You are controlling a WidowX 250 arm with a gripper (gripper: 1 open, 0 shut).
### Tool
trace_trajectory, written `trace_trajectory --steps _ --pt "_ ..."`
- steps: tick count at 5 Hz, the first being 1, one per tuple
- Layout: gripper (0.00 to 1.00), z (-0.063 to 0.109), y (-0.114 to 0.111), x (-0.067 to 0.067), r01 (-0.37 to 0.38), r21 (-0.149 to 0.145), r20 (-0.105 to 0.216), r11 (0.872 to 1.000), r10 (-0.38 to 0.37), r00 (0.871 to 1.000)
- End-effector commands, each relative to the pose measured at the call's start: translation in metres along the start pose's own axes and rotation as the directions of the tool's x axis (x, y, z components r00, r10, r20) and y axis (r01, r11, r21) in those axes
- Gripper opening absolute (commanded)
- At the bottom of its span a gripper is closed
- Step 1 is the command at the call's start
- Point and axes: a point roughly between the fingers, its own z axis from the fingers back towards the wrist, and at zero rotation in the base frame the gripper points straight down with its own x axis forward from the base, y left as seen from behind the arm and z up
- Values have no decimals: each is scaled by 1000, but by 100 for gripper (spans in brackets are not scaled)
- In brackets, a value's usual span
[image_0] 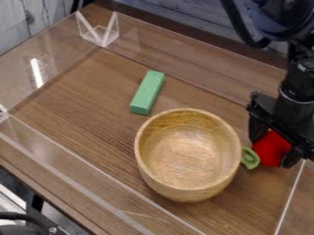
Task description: Move the red fruit to the left
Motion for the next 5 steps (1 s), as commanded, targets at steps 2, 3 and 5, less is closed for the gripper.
trace_trajectory --steps 2,3,5 --pt "100 7 6 9 -36 -7 63 999 37 997" --pt "100 5 8 9 -48 -9 73 999 49 996" --pt "100 4 8 10 -73 -14 89 997 74 993"
